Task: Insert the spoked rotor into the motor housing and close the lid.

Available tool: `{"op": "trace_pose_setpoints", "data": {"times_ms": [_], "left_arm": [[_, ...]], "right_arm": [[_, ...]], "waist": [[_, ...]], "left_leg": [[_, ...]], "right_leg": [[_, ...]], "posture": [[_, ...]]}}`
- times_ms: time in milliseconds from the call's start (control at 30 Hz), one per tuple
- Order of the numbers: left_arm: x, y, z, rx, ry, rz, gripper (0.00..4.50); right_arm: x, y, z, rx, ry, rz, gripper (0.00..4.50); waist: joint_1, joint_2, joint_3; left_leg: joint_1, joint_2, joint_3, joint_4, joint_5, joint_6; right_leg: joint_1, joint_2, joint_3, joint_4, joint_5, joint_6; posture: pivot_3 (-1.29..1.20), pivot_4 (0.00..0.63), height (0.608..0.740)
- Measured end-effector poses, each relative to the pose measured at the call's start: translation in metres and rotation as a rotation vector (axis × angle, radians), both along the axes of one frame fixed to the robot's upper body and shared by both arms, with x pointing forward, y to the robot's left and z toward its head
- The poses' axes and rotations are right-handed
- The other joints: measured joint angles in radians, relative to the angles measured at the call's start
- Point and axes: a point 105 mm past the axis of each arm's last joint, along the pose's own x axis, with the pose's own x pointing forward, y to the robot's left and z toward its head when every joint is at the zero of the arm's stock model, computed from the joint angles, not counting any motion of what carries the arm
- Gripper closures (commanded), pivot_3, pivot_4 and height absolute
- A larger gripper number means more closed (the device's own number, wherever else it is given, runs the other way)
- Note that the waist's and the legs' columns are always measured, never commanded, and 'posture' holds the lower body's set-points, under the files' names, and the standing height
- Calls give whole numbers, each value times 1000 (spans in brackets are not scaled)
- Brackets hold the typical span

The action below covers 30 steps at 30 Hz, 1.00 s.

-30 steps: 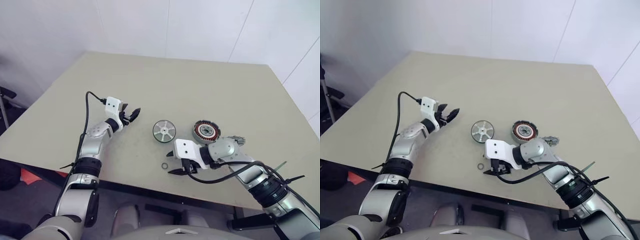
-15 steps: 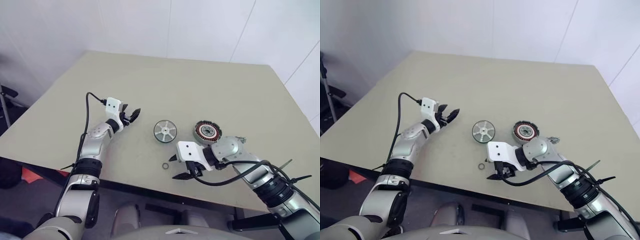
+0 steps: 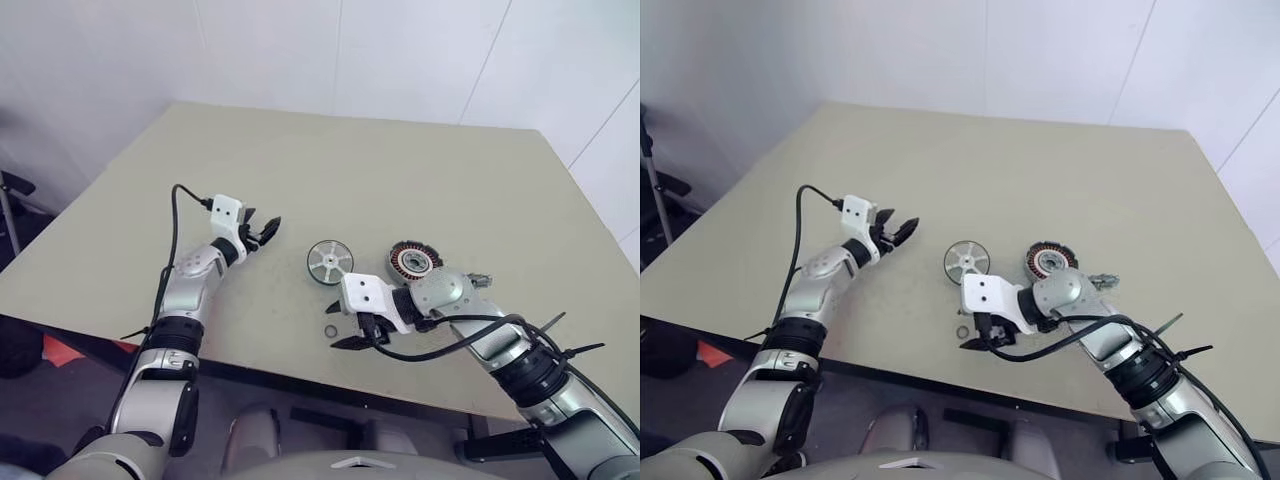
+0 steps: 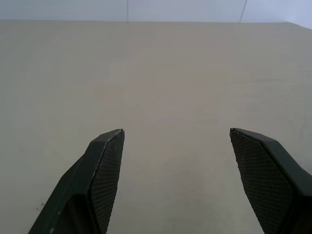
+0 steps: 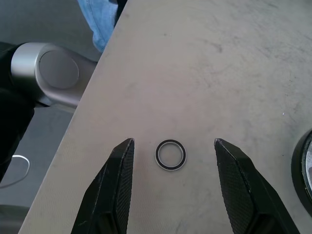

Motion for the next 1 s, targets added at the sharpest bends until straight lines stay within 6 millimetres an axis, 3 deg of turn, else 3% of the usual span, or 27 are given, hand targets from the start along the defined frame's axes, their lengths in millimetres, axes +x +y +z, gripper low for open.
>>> {"op": "trace_pose_setpoints", "data": {"times_ms": [433, 533, 633, 900, 1000], "left_arm": [[-1, 2, -2, 3, 5, 12, 808], [-1, 2, -2, 3, 5, 12, 808], [-1, 2, -2, 3, 5, 13, 808], [-1, 3, -2, 5, 4, 13, 808], [-1, 3, -2, 6, 3, 13, 808]], "right_arm": [[-3, 1, -10, -21, 46, 9, 1571], [-4, 0, -12, -24, 56, 9, 2141], [-3, -1, -12, -24, 57, 9, 3098], [-2, -1, -13, -20, 45, 16, 3098], [-2, -1, -13, -18, 42, 19, 3670]], "waist": [[0, 0, 0], [0, 0, 0], [0, 0, 0], [0, 0, 0], [0, 0, 0]], "left_leg": [[0, 0, 0, 0, 0, 0], [0, 0, 0, 0, 0, 0], [0, 0, 0, 0, 0, 0], [0, 0, 0, 0, 0, 0], [0, 0, 0, 0, 0, 0]], "right_leg": [[0, 0, 0, 0, 0, 0], [0, 0, 0, 0, 0, 0], [0, 0, 0, 0, 0, 0], [0, 0, 0, 0, 0, 0], [0, 0, 0, 0, 0, 0]], "posture": [[0, 0, 740], [0, 0, 740], [0, 0, 740], [0, 0, 740], [0, 0, 740]]}}
